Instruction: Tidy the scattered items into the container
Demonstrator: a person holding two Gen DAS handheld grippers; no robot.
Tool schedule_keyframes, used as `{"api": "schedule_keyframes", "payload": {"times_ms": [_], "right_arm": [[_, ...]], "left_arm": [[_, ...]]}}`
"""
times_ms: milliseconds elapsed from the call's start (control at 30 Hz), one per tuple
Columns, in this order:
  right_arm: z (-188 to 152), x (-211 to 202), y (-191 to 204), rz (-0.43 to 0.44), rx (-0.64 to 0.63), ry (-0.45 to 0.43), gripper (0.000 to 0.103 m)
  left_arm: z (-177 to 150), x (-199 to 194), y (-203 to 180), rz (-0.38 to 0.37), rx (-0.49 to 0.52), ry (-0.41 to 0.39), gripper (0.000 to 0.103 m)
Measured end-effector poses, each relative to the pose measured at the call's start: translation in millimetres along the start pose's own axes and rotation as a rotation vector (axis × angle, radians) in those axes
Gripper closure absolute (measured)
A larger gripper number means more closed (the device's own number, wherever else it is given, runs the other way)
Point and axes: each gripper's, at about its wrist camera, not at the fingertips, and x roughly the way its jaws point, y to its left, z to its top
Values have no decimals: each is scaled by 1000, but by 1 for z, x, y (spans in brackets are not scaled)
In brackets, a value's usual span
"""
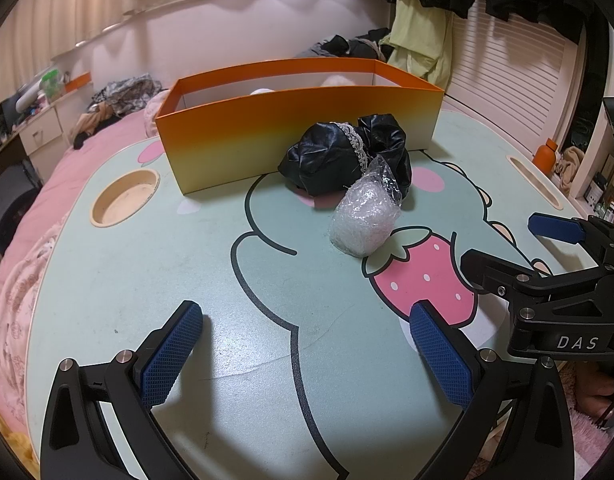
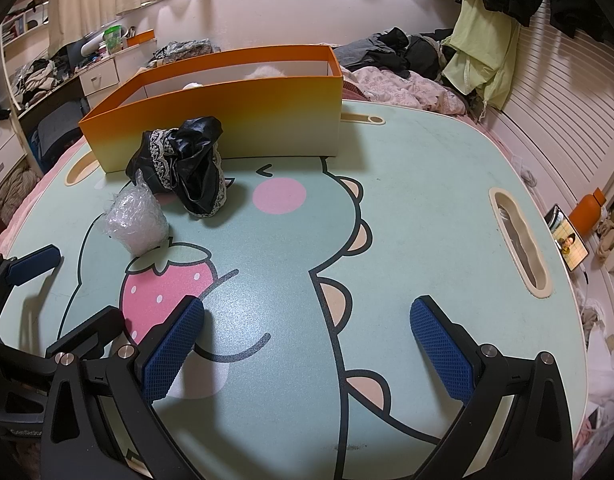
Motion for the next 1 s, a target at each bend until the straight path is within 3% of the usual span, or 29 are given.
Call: {"api": "schedule_keyframes", "payload": {"times_ms": [400,567,800,867,1000], "right_arm": [[0,0,0,0,0,0,0],[-1,-1,0,1,1,-1,0],[0,0,1,-12,20,-6,0],[0,0,1,-16,23,-9,0],[-2,0,-2,-33,40,-14,0]], "left_arm": [[2,1,0,-8,5,8,0],[13,5,4,-51,-14,21,0],[38,3,9,-73,-40,-39,1],[44,4,4,-84,-30,-48,3],[53,11,-14,-105,13,-41,21]]}}
